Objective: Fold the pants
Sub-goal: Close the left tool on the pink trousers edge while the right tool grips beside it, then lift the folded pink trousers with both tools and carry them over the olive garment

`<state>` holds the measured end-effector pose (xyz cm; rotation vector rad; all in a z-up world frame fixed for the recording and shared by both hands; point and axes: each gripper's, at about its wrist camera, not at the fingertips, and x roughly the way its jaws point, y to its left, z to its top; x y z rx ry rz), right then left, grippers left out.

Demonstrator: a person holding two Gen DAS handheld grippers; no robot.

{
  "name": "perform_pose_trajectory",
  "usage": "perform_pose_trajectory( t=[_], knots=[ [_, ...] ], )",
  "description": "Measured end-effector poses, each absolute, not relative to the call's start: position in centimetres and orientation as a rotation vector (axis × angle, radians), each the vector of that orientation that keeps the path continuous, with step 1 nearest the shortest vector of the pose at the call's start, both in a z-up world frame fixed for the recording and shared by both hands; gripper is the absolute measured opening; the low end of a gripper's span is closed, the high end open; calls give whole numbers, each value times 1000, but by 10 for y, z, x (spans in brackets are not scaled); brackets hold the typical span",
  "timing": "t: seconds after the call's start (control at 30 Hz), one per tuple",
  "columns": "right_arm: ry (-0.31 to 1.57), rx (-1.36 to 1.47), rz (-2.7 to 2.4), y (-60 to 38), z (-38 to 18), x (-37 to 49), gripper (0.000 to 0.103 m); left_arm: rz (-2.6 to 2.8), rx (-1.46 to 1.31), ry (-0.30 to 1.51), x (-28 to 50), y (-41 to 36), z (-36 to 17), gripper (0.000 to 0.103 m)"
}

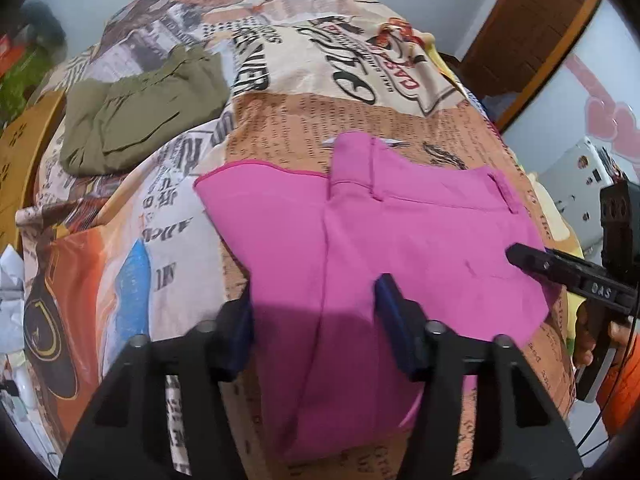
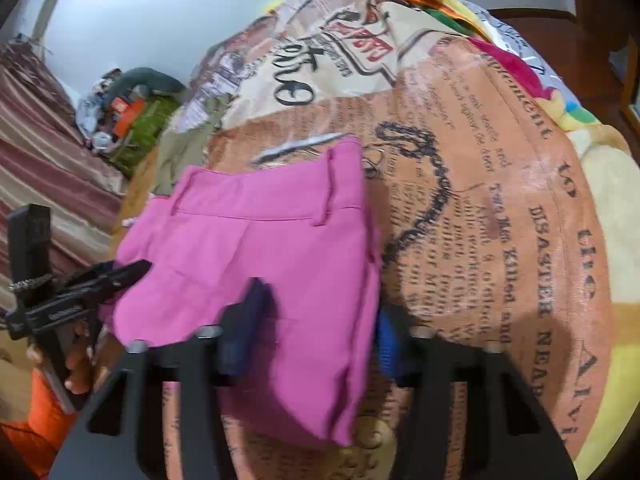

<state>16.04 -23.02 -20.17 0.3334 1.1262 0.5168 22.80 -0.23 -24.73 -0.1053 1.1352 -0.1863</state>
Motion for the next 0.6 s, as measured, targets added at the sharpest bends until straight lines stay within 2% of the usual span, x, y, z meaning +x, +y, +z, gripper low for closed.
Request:
perform_pose_trajectory(
  t=[0.07,0.13,0.3,0.6],
  knots=[
    [1120,307,522,-227,-198,161,24,-193,-79,1128,227,-8,-245,40],
    [1108,283,521,-224,-194,162,18,-194,-51,1118,226,-14,-243,33],
    [1080,245,524,-219,-183,164,11,-177,-25,1094,223,-17,-237,16],
    [973,153,571,-198,-145,162,9,-148,-32,1063,217,-4,-224,12]
  ],
)
